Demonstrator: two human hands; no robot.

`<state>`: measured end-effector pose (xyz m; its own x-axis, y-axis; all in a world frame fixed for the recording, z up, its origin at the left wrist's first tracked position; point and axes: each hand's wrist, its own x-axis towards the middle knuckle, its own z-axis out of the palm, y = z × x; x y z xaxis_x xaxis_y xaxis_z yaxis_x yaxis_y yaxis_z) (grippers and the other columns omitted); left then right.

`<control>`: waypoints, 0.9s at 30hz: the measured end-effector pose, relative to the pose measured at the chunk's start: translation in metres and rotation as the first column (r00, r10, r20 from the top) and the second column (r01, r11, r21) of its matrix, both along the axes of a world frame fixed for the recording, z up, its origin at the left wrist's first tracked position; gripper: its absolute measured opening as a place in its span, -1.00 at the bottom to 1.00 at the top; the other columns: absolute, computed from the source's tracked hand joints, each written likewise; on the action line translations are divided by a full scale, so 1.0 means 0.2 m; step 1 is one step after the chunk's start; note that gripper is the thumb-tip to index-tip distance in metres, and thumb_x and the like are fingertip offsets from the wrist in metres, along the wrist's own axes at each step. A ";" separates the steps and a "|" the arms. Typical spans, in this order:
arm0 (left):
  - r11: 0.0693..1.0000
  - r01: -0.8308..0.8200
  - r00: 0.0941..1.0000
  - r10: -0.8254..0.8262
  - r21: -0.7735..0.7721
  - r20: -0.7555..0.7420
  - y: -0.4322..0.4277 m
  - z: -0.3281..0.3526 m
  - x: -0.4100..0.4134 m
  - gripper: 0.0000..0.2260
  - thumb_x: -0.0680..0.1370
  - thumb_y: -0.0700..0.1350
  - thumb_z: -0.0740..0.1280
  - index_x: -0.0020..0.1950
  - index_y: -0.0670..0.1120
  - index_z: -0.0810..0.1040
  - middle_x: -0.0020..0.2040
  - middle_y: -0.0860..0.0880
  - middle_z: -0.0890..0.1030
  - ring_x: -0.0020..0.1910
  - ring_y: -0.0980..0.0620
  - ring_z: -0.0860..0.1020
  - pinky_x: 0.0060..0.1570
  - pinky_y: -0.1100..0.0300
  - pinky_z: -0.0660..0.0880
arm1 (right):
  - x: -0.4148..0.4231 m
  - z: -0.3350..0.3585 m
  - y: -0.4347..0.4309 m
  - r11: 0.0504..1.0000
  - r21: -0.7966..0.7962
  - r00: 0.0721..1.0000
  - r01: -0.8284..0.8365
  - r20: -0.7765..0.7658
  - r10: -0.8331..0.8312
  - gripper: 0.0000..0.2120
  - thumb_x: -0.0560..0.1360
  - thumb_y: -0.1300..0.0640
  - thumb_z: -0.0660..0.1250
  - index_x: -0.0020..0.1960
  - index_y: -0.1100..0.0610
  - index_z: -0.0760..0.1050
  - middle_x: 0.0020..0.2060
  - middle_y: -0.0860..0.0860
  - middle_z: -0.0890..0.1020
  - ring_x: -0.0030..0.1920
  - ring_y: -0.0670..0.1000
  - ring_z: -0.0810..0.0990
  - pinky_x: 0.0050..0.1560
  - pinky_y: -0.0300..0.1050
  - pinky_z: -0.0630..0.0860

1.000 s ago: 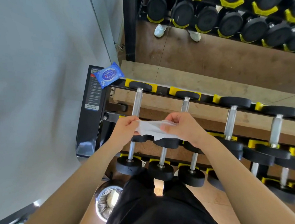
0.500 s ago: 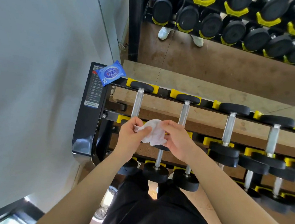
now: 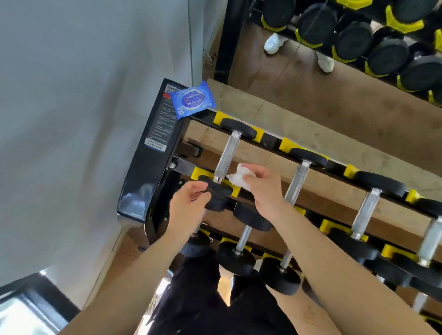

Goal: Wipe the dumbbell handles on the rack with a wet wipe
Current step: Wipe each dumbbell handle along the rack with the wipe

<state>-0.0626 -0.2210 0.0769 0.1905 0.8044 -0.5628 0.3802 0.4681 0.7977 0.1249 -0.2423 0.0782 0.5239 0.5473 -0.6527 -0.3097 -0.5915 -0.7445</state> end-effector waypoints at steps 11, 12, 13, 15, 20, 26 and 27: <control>0.973 0.229 0.924 -0.210 0.024 -0.320 0.16 -0.33 0.13 -0.24 0.27 0.44 0.38 0.24 -0.10 0.56 0.01 0.01 0.70 0.01 -0.02 0.66 0.04 -0.05 0.63 | -0.17 -0.30 0.15 0.985 -0.091 0.823 -0.143 0.542 0.170 -0.84 0.48 0.30 0.42 0.01 0.11 0.65 -0.07 -0.03 0.67 -0.04 -0.05 0.60 0.07 -0.11 0.57; 0.970 0.239 0.918 -0.209 0.051 -0.338 0.16 -0.33 0.13 -0.24 0.28 0.43 0.38 0.22 -0.13 0.57 -0.04 -0.01 0.70 -0.03 -0.04 0.66 -0.01 -0.04 0.63 | -0.18 -0.30 0.11 0.973 -0.116 0.803 -0.200 0.550 0.231 -0.87 0.49 0.29 0.42 -0.01 0.11 0.66 -0.09 -0.04 0.64 -0.07 -0.08 0.57 0.03 -0.22 0.53; 0.965 0.254 0.914 -0.215 0.071 -0.344 0.16 -0.30 0.13 -0.29 0.30 0.39 0.41 0.18 -0.15 0.58 -0.11 -0.01 0.69 -0.08 -0.04 0.66 -0.06 -0.02 0.63 | -0.18 -0.30 0.09 0.950 -0.150 0.770 -0.275 0.557 0.311 -0.88 0.50 0.27 0.41 -0.01 0.12 0.66 -0.10 -0.06 0.63 -0.08 -0.11 0.54 -0.02 -0.39 0.46; 0.961 0.264 0.919 -0.224 0.084 -0.325 0.17 -0.27 0.13 -0.52 0.37 0.27 0.50 0.01 -0.11 0.59 -0.22 0.03 0.65 -0.21 0.01 0.63 -0.22 0.10 0.57 | -0.15 -0.27 0.07 0.876 -0.229 0.674 -0.425 0.566 0.475 -0.88 0.53 0.23 0.39 0.02 0.10 0.68 -0.08 -0.08 0.63 -0.08 -0.14 0.52 -0.14 -0.55 0.33; 0.954 0.285 0.920 -0.247 0.089 -0.304 0.20 -0.27 0.11 -0.60 0.36 0.21 0.55 -0.21 -0.05 0.49 -0.29 0.07 0.61 -0.30 0.12 0.57 -0.35 0.23 0.40 | -0.01 -0.11 0.23 0.880 -0.144 0.588 -0.452 0.695 0.415 -0.82 0.53 0.24 0.38 0.10 0.12 0.67 -0.03 -0.04 0.66 -0.03 -0.11 0.54 -0.05 -0.51 0.33; 0.945 0.313 0.910 -0.268 0.097 -0.317 0.20 -0.26 0.10 -0.61 0.35 0.24 0.54 -0.22 -0.02 0.50 -0.29 0.08 0.63 -0.29 0.11 0.60 -0.33 0.23 0.40 | -0.05 -0.04 0.35 0.670 -0.282 0.273 -0.686 0.754 0.597 -0.75 0.52 0.38 0.30 0.08 0.20 0.69 0.04 0.08 0.68 0.05 0.06 0.61 0.11 -0.16 0.49; 0.943 0.318 0.910 -0.273 0.103 -0.314 0.20 -0.26 0.10 -0.62 0.35 0.24 0.54 -0.23 -0.01 0.50 -0.29 0.08 0.64 -0.29 0.11 0.60 -0.32 0.23 0.42 | -0.06 -0.06 0.33 0.627 -0.315 0.233 -0.712 0.737 0.635 -0.75 0.51 0.40 0.29 0.06 0.23 0.69 0.08 0.13 0.68 0.10 0.13 0.62 0.14 -0.05 0.51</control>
<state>-0.0427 -0.1803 0.0247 0.2784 0.8148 -0.5085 0.7081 0.1835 0.6818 0.1132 -0.1754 0.0662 0.1641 0.9704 -0.1773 0.8422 -0.2314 -0.4870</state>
